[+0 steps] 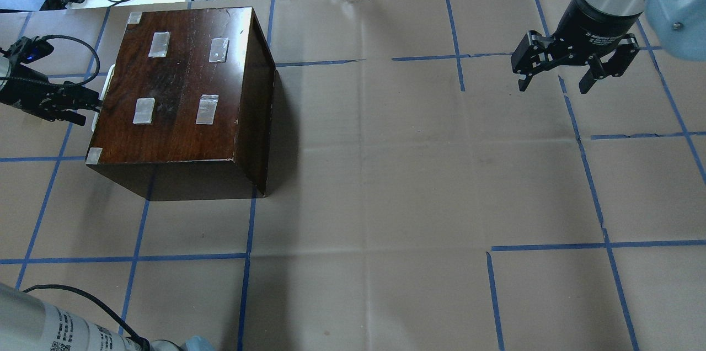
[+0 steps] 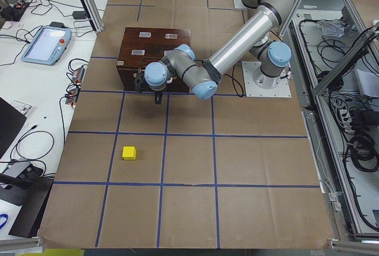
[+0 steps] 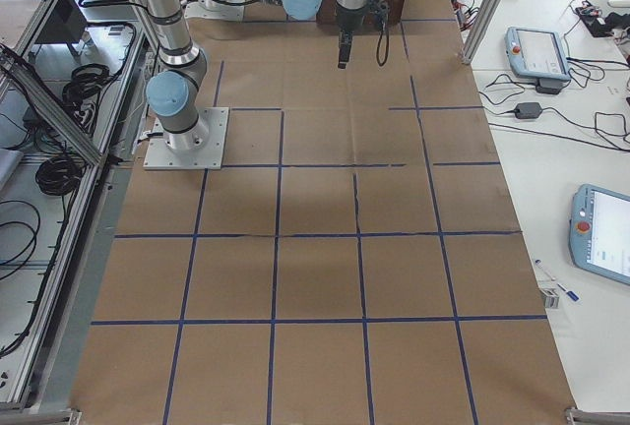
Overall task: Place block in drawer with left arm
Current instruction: 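Pull the drawer open by its handle with the left gripper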
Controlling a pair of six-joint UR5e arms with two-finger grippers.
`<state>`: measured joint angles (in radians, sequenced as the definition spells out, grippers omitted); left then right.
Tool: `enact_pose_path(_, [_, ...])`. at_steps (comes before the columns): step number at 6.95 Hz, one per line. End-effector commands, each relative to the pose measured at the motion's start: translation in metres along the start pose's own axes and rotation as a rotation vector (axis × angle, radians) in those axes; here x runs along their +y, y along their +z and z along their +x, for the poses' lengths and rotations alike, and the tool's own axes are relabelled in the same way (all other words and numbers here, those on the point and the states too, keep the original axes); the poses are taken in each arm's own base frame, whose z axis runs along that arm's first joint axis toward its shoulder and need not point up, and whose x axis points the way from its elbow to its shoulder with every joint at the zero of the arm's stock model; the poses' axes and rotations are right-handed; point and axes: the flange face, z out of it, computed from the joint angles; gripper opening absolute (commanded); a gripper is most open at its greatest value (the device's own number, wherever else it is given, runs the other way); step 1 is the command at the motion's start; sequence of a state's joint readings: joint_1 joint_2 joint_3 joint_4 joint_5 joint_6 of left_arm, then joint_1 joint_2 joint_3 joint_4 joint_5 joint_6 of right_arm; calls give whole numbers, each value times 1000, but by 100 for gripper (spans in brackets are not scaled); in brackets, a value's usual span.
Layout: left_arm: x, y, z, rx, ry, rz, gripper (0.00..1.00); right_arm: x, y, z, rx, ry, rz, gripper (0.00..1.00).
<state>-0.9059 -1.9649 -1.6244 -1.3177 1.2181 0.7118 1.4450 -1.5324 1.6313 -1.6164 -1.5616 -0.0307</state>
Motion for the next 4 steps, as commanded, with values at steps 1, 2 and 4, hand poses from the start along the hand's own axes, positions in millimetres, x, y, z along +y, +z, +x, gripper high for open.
enact_pose_path(1, [-1, -6, -1, -10, 2, 8, 99, 0, 0, 0, 0, 0, 0, 100])
enact_pose_path(2, [0, -6, -4, -39, 3, -12, 99, 0, 0, 0, 0, 0, 1, 100])
enact_pose_path(4, [1, -5, -8, -72, 11, 3, 99, 0, 0, 0, 0, 0, 0, 100])
